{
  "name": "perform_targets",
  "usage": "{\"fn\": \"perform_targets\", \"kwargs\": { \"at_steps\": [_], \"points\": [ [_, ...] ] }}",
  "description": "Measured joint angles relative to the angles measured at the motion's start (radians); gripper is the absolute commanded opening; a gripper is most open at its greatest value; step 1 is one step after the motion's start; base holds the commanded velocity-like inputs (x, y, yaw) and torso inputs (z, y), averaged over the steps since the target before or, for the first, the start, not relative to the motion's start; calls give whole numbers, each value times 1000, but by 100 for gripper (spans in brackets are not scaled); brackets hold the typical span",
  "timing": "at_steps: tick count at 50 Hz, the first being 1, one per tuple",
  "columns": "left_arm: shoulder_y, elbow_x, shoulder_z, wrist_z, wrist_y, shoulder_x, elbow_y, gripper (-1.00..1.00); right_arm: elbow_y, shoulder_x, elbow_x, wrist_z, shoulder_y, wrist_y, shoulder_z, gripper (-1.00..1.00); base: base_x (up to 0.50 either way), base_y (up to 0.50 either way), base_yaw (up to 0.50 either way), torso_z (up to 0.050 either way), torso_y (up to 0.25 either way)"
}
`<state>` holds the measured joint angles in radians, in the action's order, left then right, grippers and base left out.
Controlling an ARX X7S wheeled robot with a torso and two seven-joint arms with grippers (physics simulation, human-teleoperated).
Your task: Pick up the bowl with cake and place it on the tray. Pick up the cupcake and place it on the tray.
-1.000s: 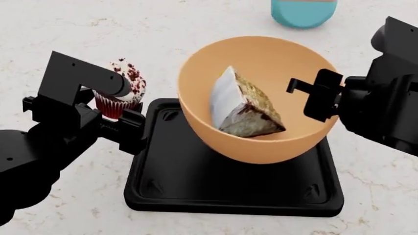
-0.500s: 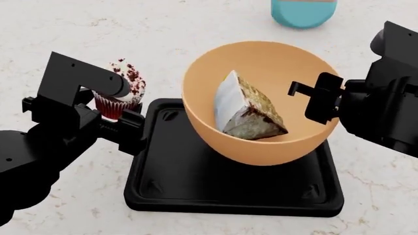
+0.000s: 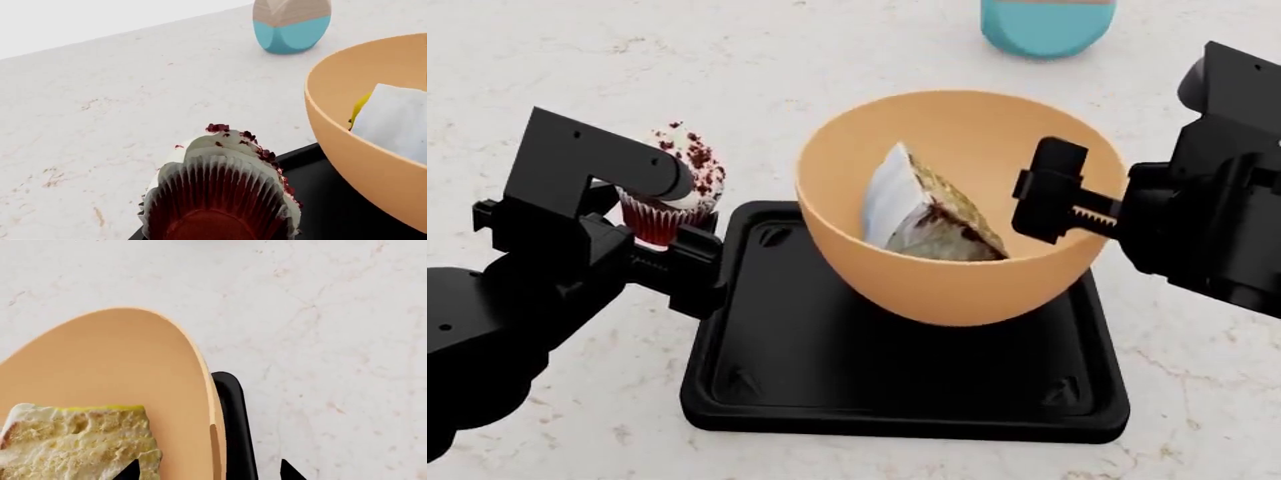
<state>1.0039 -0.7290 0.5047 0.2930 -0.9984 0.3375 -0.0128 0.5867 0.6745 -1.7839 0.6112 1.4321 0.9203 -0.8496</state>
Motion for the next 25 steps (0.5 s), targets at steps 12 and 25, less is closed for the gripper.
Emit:
{"fn": "perform_targets", "kwargs": {
  "at_steps": [12,25],
  "points": [
    [-2,-3,2,3,1,2,-4,-100,-70,36,-47,82,16,16,24,100,0,0,0,0,0],
    [-18,-13,1,14,-2,9,-32,-100,-226,110,-140,242,31,23,71,100,0,0,0,0,1]
  ]
}}
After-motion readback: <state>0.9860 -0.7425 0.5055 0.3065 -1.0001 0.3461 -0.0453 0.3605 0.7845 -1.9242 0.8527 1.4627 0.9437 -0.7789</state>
